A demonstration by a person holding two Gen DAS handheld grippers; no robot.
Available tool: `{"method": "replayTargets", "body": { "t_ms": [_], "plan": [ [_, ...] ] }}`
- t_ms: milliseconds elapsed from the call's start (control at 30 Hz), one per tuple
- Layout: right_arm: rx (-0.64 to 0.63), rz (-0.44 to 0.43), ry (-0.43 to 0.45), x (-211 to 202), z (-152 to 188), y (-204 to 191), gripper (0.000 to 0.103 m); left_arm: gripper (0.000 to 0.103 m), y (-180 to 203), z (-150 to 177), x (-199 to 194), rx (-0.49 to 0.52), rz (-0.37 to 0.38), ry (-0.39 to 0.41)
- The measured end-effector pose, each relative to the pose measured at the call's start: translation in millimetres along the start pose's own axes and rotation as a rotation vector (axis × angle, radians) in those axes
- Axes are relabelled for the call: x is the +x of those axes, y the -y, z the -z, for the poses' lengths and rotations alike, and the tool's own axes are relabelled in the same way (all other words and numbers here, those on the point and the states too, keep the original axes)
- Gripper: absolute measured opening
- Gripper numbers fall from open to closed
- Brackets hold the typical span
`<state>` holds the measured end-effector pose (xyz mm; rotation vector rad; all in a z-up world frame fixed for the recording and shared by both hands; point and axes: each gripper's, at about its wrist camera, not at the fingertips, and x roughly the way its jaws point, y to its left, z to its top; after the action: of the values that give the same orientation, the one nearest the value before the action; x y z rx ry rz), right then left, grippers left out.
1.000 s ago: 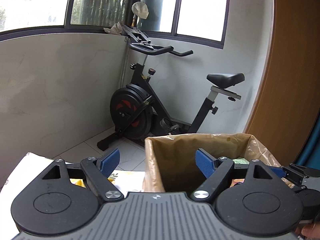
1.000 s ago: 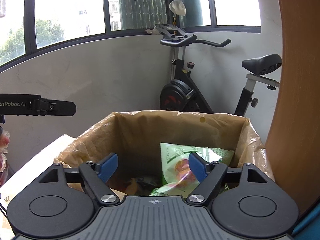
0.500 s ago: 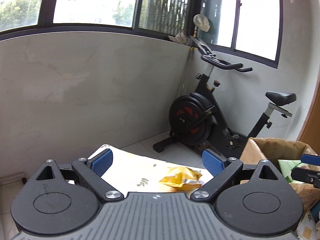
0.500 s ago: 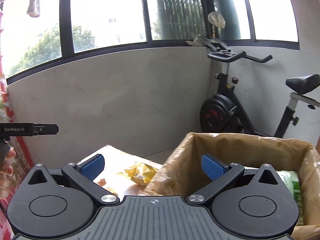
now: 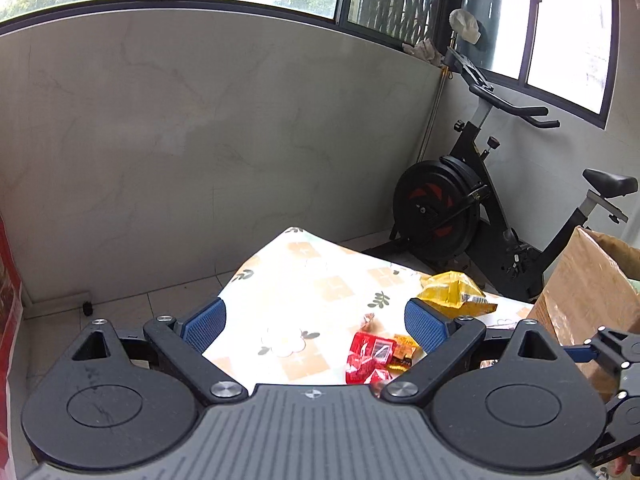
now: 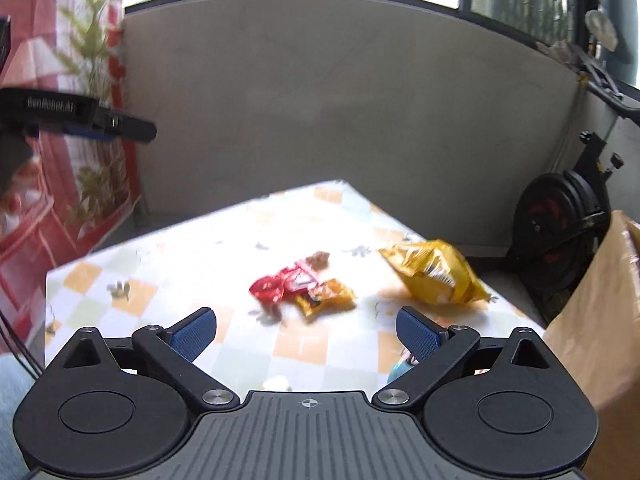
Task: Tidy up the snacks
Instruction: 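Move both tools back to the table, right tool grasping the gold packet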
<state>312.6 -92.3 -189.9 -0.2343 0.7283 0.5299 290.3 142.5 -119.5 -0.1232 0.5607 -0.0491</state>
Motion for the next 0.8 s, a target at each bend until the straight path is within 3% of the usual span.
{"method": "replayTargets", "body": {
  "t_ms": [167,233,300,567,800],
  "plan": [
    [-0.11,-0.071,-0.173,41,39,-3,0.086,0.097,2,26,16,-0.028,-0.01,-0.046],
    [-0.129,-0.086,-0.207,48,49,-1,0.079,0.096,3,34,21,-0.043,-0.008,-0.062],
    [-0.144,-0.118,-0.229,55,56,2,0.079,0.096,2,43,23,-0.053,-0.013,-0.076],
    [-0.076,-0.175,-0.225,71,55,13,0.078,0.095,-6,60,25,-0.078,-0.052,-0.088],
    [-0.001,-0.126,-0.164,73,59,10,0.076,0.095,-4,65,29,-0.091,-0.08,-0.089]
  ]
}}
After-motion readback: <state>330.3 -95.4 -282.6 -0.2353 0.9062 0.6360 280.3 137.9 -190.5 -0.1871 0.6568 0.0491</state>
